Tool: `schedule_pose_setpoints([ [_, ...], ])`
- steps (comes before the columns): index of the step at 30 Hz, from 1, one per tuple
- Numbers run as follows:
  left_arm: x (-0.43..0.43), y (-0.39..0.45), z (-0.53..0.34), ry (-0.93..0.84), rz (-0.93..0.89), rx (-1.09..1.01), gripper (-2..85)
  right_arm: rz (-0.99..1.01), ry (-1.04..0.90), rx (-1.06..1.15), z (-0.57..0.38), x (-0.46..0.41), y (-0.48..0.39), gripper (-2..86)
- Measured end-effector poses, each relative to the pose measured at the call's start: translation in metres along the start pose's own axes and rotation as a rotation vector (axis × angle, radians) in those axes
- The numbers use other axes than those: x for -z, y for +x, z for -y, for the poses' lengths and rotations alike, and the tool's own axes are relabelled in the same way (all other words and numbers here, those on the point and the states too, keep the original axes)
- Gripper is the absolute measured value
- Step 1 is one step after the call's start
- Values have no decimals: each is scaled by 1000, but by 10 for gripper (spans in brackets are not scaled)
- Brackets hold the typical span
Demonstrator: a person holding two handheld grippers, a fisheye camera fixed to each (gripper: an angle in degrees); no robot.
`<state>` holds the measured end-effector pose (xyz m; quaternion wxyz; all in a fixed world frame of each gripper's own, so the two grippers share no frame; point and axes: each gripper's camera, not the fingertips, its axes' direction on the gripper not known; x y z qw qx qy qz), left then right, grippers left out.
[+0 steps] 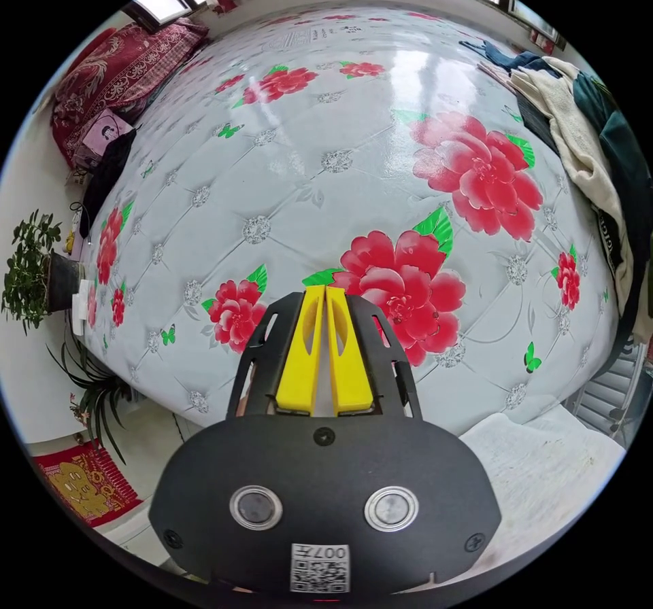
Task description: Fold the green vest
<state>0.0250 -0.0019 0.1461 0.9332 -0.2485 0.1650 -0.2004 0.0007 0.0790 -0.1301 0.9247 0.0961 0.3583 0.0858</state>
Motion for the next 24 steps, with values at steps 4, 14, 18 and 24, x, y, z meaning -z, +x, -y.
schedule_pose_setpoints([
  [4,-1,4,-2,3,5,-12,-10,298,-158,208,-10,-38,-91,-2],
  [14,-1,9,-8,22,7,-45,-10,341,-325,854,-42,-83,-241,-2],
  [18,0,9,-10,25,4,-41,-10,404,-366,718,-26,-91,-228,-2],
  [24,2,10,-12,25,5,-50,-10,405,-362,710,-19,-93,-223,-2],
])
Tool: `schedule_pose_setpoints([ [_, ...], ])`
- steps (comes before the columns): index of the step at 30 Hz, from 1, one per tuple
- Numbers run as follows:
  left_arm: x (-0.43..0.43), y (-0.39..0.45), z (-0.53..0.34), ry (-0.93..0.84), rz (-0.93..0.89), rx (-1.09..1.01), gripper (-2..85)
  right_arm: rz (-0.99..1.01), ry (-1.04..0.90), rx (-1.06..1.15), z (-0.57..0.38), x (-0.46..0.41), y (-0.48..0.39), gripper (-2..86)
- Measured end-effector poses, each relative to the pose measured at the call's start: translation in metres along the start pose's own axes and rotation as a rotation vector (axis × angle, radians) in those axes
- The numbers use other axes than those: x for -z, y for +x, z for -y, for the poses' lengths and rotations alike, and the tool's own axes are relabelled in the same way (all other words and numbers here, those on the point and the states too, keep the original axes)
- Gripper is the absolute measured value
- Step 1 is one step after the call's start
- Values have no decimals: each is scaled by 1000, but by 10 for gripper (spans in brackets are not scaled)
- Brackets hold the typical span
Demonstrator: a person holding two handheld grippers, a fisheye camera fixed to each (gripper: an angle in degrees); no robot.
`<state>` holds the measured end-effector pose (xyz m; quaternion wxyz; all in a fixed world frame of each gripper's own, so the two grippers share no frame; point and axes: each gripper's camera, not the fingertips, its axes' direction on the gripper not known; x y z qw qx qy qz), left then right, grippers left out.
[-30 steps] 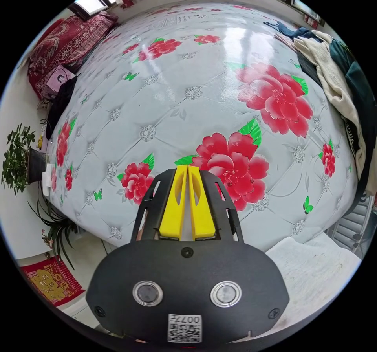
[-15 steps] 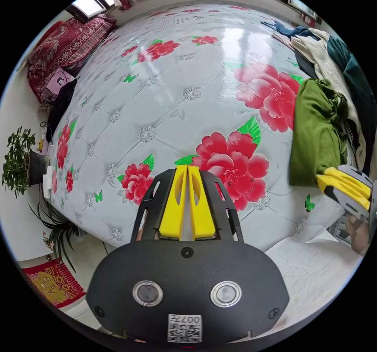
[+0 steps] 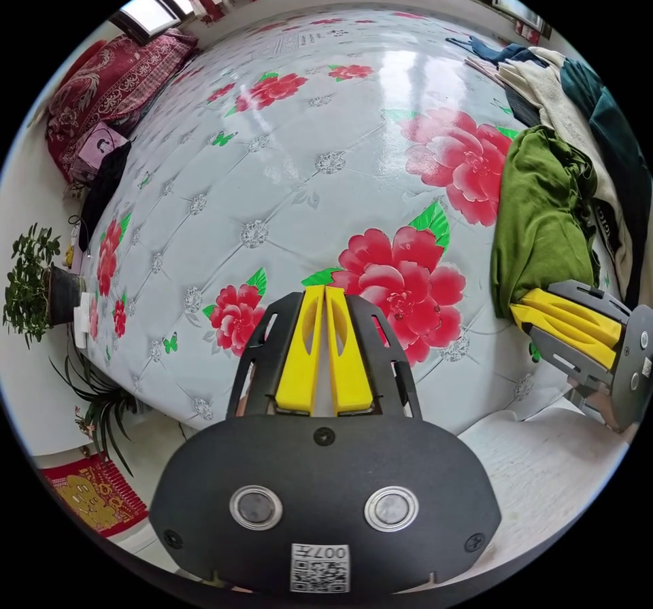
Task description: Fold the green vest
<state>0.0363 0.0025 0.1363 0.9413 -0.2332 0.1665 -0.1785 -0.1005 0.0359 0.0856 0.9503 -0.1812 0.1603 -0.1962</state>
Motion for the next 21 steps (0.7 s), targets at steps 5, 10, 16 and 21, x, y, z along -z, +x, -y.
schedule_pose_setpoints([
  [5,2,-1,-2,-2,6,-12,-10,-15,-14,6,4,1,2,-2],
  [10,5,-5,-3,-8,9,-10,-10,-15,-15,9,6,1,5,-2],
  [16,10,-11,-5,-18,20,-12,-10,-12,-20,8,6,1,8,-1],
  [21,15,-21,-8,-18,26,-26,-10,-6,-24,10,5,-1,11,0],
])
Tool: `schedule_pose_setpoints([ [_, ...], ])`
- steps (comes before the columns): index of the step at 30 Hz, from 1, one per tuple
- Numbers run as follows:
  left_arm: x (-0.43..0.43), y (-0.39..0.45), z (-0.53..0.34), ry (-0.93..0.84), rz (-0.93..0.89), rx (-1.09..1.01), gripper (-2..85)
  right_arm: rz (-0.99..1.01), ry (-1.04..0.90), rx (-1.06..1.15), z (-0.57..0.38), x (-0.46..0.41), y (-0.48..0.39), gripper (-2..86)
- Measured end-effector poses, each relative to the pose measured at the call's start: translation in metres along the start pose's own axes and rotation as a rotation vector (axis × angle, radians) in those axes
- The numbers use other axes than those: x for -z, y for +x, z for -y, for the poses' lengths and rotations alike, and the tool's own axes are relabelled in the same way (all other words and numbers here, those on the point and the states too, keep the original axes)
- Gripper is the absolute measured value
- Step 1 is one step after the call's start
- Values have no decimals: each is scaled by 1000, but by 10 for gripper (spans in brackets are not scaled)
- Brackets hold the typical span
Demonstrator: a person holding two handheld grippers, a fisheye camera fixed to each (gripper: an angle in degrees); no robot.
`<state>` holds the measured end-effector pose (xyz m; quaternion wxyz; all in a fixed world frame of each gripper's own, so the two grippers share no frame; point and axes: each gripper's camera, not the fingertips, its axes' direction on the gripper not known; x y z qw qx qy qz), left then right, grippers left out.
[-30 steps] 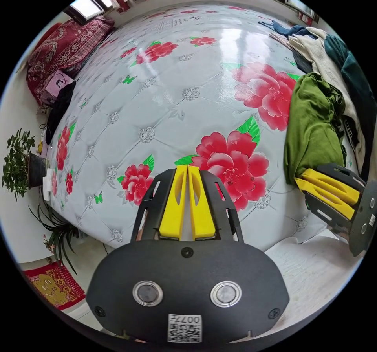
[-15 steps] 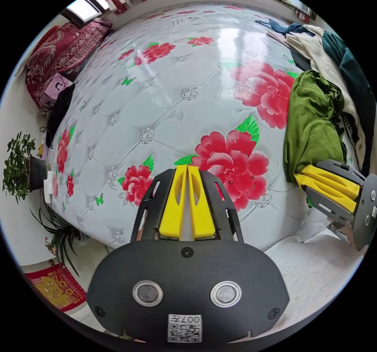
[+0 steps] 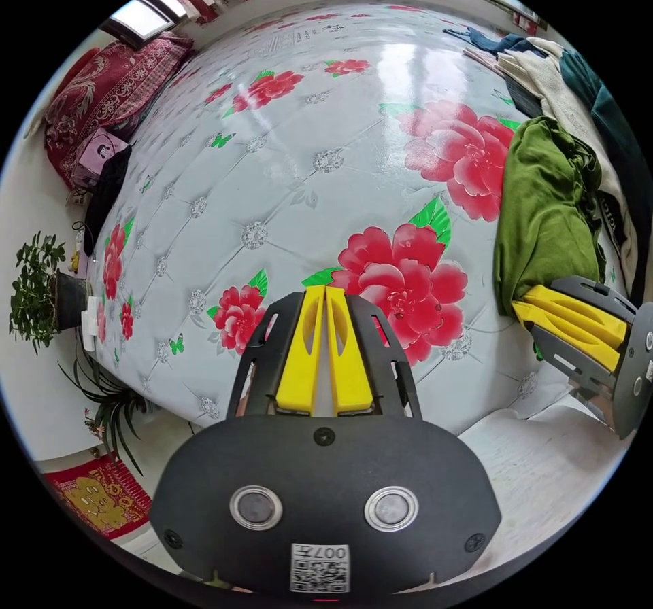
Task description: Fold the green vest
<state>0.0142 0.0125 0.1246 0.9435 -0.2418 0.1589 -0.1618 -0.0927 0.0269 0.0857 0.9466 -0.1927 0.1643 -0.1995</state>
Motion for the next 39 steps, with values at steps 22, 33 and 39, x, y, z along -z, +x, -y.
schedule_pose_setpoints([
  [22,98,36,-3,137,-510,-518,84,53,265,-472,-143,58,140,70],
  [33,114,-58,22,108,-630,-266,-8,-144,109,-337,-140,35,119,7],
  [39,158,-212,-28,344,-863,67,-9,-90,451,-455,-159,136,124,-1],
])
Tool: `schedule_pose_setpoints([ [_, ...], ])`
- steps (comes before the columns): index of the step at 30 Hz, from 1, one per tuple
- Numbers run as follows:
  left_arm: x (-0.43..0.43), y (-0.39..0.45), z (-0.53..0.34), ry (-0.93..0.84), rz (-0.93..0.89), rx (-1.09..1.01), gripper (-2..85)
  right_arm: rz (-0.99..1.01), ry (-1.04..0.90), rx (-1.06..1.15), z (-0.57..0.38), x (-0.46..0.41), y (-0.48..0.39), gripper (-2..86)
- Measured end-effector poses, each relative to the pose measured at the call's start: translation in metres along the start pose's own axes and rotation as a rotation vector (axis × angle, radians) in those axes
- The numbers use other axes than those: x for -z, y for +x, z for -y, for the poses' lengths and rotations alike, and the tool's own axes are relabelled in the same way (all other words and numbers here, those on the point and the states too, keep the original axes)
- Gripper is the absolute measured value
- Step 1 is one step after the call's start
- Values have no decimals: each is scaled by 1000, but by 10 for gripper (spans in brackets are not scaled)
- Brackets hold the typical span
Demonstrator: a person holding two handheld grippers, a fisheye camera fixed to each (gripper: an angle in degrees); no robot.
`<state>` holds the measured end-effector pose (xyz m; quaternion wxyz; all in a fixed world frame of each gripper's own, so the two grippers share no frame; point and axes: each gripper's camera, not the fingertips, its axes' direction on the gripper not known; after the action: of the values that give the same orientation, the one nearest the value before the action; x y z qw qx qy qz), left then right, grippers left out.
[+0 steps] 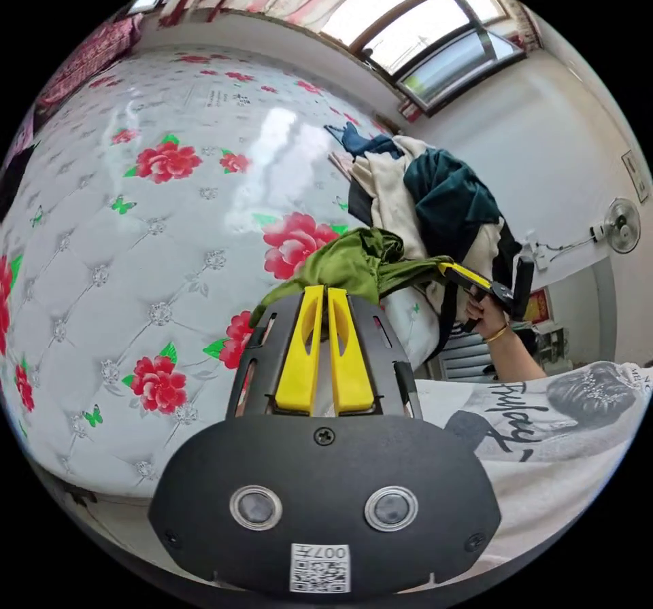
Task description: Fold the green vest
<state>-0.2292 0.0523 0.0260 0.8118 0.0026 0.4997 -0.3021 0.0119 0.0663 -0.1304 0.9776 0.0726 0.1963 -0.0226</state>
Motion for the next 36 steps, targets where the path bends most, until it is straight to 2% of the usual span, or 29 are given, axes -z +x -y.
schedule_pose_setpoints([
  [6,113,-62,-9,196,-140,134,-9,41,192,-27,35,55,-26,-1],
  [10,193,-47,-13,325,-275,11,-9,64,337,12,57,100,-51,-1],
  [13,234,-35,-15,377,-280,-84,-9,42,459,62,68,133,-72,1],
  [17,231,-44,-6,332,-125,-68,-3,-38,542,40,92,133,-82,8],
  [19,192,-61,1,212,95,7,11,-78,483,-57,108,101,-72,18],
  [21,161,-77,-2,124,205,61,28,-143,292,-201,119,38,-55,36],
  [23,141,-89,-8,78,226,95,43,-146,155,-250,110,-3,-53,45],
  [27,111,-98,-10,-11,236,88,68,-17,14,-190,57,-76,-85,59],
  [32,46,-69,39,-165,214,-136,89,222,-175,-133,18,-144,-132,63],
  [36,-28,-58,63,-316,256,-251,96,386,-280,28,18,-182,-183,69],
])
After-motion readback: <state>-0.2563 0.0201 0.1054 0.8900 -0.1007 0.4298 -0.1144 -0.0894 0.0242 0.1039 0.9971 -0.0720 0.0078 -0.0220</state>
